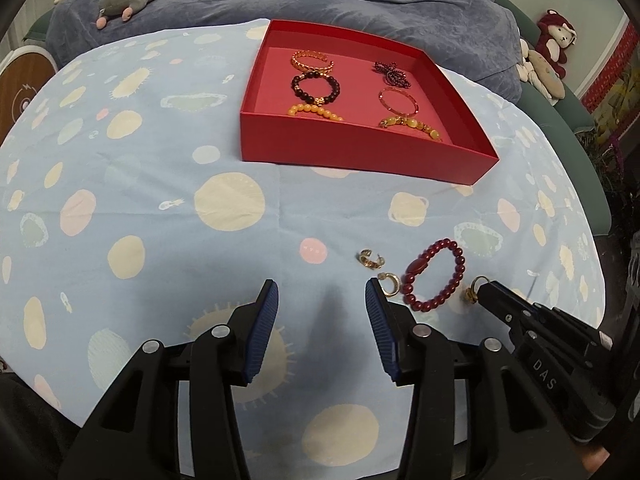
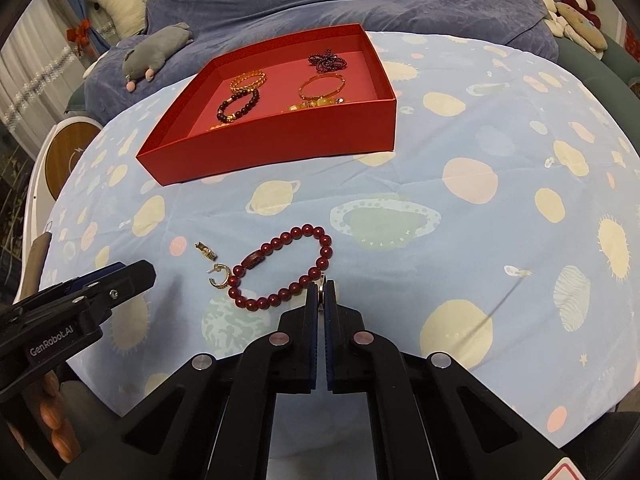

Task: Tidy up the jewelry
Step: 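Grasp a gold hoop earring with the left tool while the right grasps the other earring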

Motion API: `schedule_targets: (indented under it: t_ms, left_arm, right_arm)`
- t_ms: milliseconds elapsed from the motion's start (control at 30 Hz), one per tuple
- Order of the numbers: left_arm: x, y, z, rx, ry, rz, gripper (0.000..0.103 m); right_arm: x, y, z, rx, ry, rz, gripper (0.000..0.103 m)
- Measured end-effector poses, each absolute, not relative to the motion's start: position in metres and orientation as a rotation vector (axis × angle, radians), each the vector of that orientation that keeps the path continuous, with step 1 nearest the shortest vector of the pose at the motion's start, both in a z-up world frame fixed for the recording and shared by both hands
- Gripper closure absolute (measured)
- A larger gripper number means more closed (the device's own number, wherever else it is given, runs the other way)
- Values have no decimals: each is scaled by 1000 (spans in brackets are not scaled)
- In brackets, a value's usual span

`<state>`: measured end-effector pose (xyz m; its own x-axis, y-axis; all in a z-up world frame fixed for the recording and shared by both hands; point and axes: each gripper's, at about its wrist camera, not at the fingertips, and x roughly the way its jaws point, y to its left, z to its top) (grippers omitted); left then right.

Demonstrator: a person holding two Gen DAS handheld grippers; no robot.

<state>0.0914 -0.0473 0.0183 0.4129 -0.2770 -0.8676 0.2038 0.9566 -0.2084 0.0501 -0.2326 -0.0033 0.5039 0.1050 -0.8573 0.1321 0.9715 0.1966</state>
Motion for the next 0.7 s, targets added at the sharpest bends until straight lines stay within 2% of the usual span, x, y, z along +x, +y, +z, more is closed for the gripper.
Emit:
schedule_targets:
  t_ms: [333,400,533,600,700]
  left_arm:
    - [111,-80,6,-80,1127,-328,60]
    - [114,-83,2,-76,1138,-337,71]
    - [114,-81,-2,-69,1148,-339,75]
    - [114,-79,-4,-67,1152,-343,85]
    - [114,-74,-7,-71,1156,-335,93]
  right_arm:
    - [48,-244,-4,283,1047,-25,100]
    - [49,-244,-5,285,1049,-24,100]
    - [49,-244,-6,289,1052,-21,100]
    - [50,-244,-7,289,1053,-21,100]
    - [50,-243,-7,290,1053,-20,100]
